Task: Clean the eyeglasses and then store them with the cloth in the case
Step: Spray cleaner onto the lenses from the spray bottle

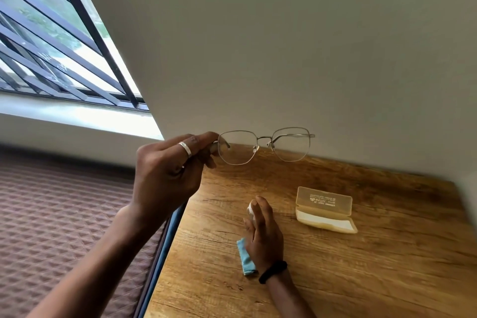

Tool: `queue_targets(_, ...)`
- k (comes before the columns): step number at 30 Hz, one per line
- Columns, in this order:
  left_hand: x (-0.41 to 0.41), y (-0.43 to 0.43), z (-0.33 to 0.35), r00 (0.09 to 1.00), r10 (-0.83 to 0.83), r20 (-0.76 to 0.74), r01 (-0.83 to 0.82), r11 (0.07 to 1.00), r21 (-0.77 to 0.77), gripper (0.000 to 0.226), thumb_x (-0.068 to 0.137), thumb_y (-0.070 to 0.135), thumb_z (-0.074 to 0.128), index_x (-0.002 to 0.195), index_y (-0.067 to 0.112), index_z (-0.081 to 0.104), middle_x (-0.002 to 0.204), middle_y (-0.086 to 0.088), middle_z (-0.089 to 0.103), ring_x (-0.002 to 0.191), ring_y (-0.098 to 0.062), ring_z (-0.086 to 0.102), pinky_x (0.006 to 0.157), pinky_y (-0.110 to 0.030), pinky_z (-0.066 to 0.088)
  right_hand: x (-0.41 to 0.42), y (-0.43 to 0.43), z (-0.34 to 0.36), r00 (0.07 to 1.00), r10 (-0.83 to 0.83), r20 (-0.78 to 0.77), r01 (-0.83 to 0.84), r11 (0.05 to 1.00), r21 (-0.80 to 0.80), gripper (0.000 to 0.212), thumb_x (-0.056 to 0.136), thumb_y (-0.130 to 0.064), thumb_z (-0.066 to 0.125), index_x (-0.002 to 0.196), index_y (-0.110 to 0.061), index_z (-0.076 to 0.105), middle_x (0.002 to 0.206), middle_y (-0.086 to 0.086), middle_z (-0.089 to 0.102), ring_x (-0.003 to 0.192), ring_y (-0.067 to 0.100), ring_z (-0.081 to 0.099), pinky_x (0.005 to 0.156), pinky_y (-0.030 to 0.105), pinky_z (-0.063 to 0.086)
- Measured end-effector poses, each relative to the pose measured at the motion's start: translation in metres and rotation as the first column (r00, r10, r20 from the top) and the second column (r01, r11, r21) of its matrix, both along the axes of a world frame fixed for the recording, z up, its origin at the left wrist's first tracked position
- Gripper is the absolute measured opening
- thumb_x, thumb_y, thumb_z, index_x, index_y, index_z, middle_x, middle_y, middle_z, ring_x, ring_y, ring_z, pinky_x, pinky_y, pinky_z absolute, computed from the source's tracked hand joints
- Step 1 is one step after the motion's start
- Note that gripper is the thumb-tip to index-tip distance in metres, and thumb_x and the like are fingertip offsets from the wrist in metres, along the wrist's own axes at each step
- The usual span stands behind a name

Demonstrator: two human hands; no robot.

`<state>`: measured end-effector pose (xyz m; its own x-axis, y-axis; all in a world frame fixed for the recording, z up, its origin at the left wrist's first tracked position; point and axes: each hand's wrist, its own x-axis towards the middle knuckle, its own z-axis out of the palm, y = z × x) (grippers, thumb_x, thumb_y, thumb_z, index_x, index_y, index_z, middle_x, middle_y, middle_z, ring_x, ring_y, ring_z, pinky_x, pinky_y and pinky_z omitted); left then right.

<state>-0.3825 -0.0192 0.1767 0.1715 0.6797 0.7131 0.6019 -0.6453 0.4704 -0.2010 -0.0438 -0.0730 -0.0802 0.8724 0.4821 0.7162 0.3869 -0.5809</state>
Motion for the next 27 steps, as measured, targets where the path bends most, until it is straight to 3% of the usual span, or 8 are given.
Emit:
queue_targets(4,0.002,0.002,-0.001,1.0,0.016,0.008,-0.016,1.0,-0.002,0.02,0.085,-0.013,0.068,0.102,-0.004,0.074,0.082,-0.008,0.075,0.068,-0.012,0.073,0.06,-0.033,0.059,0.006,0.003,0.008,1.0,0.031,-0.004,-0.031,0.999,0.021,0.049,0.102,-0.029,0.042,0.146,-0.028,0.02,0.133,0.006,0.046,0.107,0.017,0.058,0.072,0.028,0.057)
queue_targets(9,0.007,0.003,-0.005,0.999,0.028,0.02,-0.028,1.0,-0.004,0.027,0.081,-0.017,0.071,0.104,-0.005,0.073,0.085,-0.009,0.076,0.07,-0.012,0.073,0.063,-0.031,0.06,0.014,0.004,0.033,0.994,0.084,-0.068,-0.088,0.995,-0.055,0.101,0.083,-0.015,0.074,0.152,-0.04,0.005,0.118,0.014,0.063,0.087,0.019,0.069,0.061,0.032,0.061)
queue_targets(15,0.026,0.008,-0.009,0.998,0.042,0.038,-0.042,0.999,0.016,0.031,0.079,-0.018,0.069,0.106,-0.002,0.073,0.083,-0.007,0.076,0.07,-0.01,0.073,0.065,-0.025,0.059,0.044,-0.002,0.116,0.974,0.208,-0.088,-0.194,0.97,0.149,0.083,0.089,-0.027,0.062,0.152,-0.033,0.007,0.1,0.017,0.069,0.072,0.016,0.069,0.055,0.024,0.058)
queue_targets(18,0.043,0.011,-0.009,0.998,0.029,0.059,-0.03,0.999,0.024,0.031,0.079,-0.018,0.068,0.106,-0.004,0.073,0.084,-0.004,0.075,0.071,-0.005,0.07,0.069,-0.018,0.057,0.063,-0.008,0.16,0.965,0.242,-0.1,-0.219,0.955,0.2,0.065,0.095,-0.033,0.054,0.147,-0.024,0.016,0.089,0.011,0.069,0.064,0.011,0.065,0.052,0.023,0.055)
queue_targets(21,0.063,0.012,-0.006,0.999,0.001,0.053,-0.003,0.999,0.049,0.033,0.076,-0.021,0.068,0.105,-0.005,0.072,0.086,0.002,0.071,0.072,-0.007,0.069,0.071,-0.012,0.055,0.079,-0.015,0.193,0.963,0.252,-0.1,-0.232,0.957,0.174,0.061,0.098,-0.036,0.047,0.149,-0.03,0.015,0.084,0.003,0.065,0.06,0.004,0.057,0.052,0.015,0.05)
queue_targets(27,0.094,0.019,-0.005,0.997,-0.031,0.066,0.027,0.998,0.059,0.04,0.075,-0.022,0.07,0.108,0.0,0.073,0.088,0.004,0.072,0.07,-0.007,0.07,0.065,-0.02,0.058,0.101,-0.023,0.228,0.968,0.233,-0.09,-0.23,0.972,0.04,0.063,0.093,-0.033,0.055,0.147,-0.037,0.022,0.085,-0.016,0.052,0.064,-0.002,0.054,0.054,0.008,0.044)
